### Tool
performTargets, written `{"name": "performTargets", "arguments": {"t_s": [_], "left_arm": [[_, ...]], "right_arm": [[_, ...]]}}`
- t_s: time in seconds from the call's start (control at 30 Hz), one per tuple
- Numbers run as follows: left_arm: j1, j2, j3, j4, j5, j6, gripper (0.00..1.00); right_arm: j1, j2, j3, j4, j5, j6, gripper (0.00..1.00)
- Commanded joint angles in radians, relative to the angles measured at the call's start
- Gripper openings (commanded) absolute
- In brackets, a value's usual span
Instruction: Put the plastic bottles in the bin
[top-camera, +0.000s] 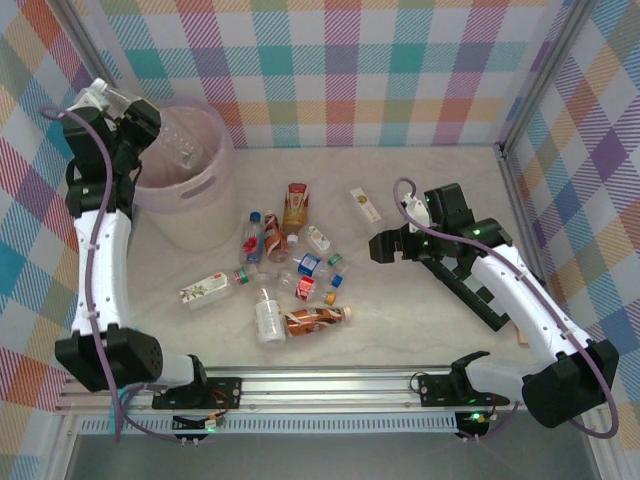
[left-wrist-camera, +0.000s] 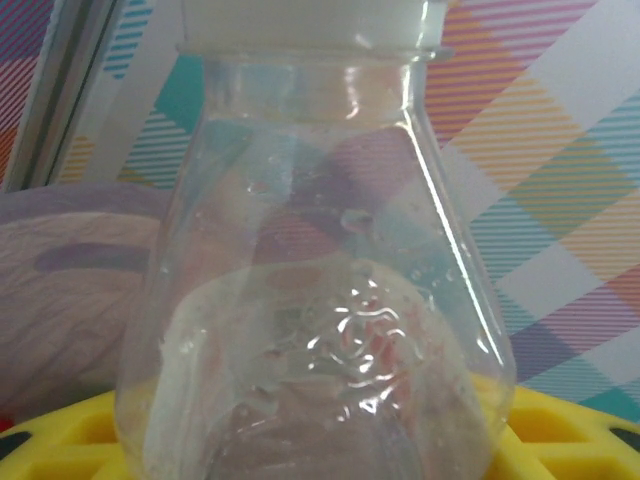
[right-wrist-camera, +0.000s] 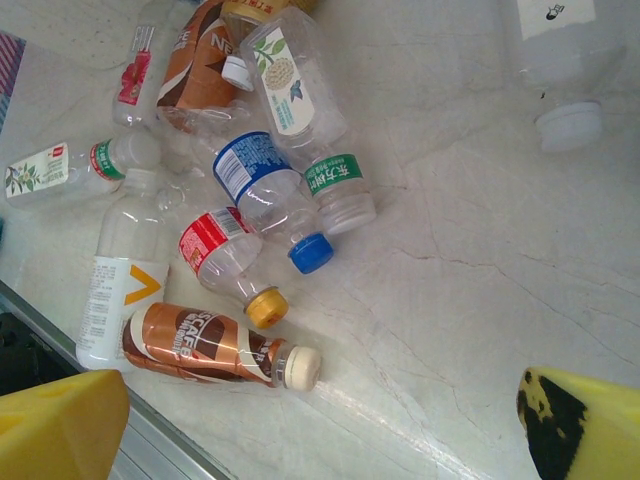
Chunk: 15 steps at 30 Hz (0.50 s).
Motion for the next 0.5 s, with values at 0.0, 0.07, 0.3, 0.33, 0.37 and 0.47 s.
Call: {"name": "performTargets", "arguments": {"t_s": [0.0,0.07,0.3,0.33,0.37,0.47], "left_arm": [[0.010,0.078,0.080,-0.106,0.014,0.101,0.56],[0.009,0.129,0.124,-0.163,0.066,0.156,0.56],[-0.001,0.259,0.177,-0.340,0.117,0.328,0.56],[-0.003,0.271,0.180,-0.353,0.116,0.342,0.59],[-0.005,0.285,0.182,-0.365,0.116,0.364,0.61],[-0.013,0.321,0.192,-0.396,0.113,0.410,0.61]], "right_arm": [[0.001,-0.013,-0.004,-0.023,0.013,-0.026,1.00],[0.001,-0.011,-0.005,-0.018,0.013,-0.025,0.99],[0.001,0.009,-0.019,0.002,0.006,-0.015,0.99],[0.001,0.013,-0.020,0.004,0.005,-0.012,0.99],[0.002,0.017,-0.021,0.008,-0.001,-0.006,0.99],[0.003,0.029,-0.035,0.036,-0.040,0.015,0.99]]}}
